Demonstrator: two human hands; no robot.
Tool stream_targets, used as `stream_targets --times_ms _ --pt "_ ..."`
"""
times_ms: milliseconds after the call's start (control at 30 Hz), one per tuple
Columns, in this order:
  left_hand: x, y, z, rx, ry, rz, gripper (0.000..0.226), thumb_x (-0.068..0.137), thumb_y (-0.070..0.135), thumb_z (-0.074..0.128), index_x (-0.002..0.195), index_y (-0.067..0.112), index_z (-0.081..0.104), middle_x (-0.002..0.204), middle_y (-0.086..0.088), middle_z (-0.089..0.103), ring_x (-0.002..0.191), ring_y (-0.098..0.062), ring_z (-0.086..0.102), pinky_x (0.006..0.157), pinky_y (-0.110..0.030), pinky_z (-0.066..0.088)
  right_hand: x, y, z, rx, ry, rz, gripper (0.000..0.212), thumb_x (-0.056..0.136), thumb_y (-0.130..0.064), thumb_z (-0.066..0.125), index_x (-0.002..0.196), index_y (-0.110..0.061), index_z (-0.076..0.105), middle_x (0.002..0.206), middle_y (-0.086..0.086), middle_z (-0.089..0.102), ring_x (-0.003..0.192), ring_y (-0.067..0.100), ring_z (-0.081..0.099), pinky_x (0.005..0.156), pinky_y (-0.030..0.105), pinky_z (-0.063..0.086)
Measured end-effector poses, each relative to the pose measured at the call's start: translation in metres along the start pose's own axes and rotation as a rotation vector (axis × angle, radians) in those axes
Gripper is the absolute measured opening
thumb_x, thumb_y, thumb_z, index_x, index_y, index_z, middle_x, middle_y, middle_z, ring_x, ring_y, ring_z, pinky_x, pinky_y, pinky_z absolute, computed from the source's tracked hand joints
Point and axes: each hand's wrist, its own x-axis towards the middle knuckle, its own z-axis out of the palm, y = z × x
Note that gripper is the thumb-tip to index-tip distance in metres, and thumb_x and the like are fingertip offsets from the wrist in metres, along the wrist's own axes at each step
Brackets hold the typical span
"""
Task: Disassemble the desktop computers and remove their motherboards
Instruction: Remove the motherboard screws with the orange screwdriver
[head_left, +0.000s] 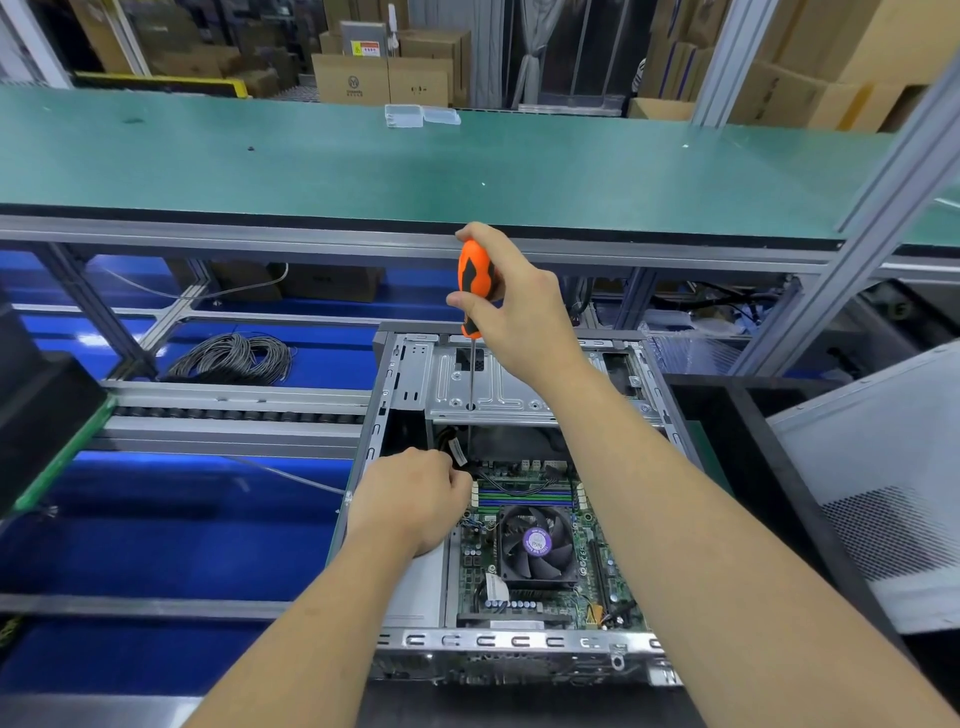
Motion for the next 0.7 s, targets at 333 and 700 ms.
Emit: stream_targets --times_ms 333,700 --pt "0.000 0.000 0.000 0.016 0.001 -0.001 0.039 0.092 0.042 0.035 0.064 0.020 0.053 0.060 0.004 0.055 0.055 -0.013 0.050 0.048 -0.027 0.031 0.021 -0.012 -0.006 -0.439 0.180 0.019 0.037 0.089 -0.050 0.066 0.106 -0.017 0.067 0.085 0.001 0.051 0.083 0.028 0.055 0.071 0.032 0.040" --pt "0.001 0.000 0.000 0.012 -0.005 -0.005 0.037 0.090 0.042 0.035 0.066 0.020 0.053 0.061 0.003 0.056 0.059 -0.017 0.053 0.055 -0.030 0.040 0.052 -0.035 -0.040 -0.520 -0.321 0.148 0.042 0.093 -0.048 0.061 0.078 -0.009 0.057 0.073 0.004 0.054 0.067 0.021 0.052 0.065 0.034 0.042"
